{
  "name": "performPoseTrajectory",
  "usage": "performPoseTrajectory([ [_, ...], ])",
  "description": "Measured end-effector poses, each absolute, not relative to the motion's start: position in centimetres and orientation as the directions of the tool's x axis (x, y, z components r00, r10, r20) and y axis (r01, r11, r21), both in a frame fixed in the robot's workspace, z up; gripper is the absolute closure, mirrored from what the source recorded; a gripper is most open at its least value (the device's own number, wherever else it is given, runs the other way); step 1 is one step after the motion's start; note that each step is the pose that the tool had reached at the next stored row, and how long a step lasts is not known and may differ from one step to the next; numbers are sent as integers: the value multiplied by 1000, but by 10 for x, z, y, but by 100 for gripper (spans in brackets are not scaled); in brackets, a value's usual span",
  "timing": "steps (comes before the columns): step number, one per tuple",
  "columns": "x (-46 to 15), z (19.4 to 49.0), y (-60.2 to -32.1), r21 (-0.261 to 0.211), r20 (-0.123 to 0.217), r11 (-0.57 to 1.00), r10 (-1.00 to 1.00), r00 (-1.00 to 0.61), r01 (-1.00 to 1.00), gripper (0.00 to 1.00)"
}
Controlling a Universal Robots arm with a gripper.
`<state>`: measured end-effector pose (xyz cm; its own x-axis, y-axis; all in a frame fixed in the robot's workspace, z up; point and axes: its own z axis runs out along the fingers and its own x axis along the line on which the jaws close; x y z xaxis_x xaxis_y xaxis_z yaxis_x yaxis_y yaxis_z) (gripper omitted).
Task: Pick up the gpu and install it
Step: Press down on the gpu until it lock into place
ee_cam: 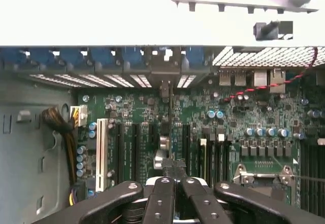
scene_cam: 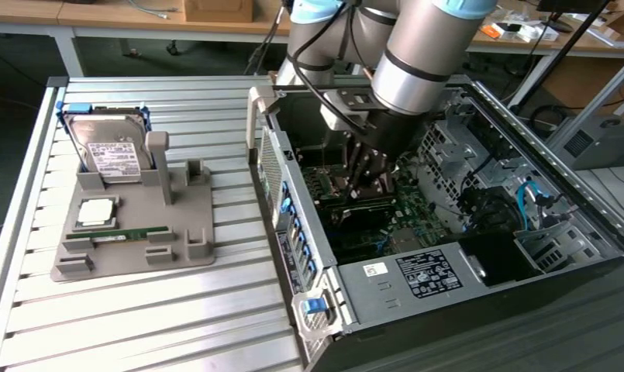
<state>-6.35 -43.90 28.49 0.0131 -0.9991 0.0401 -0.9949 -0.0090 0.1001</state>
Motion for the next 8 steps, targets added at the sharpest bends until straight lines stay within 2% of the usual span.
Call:
performPoseTrajectory([
  [8, -66, 283, -439, 100, 40, -9, -999, 13, -995, 89],
])
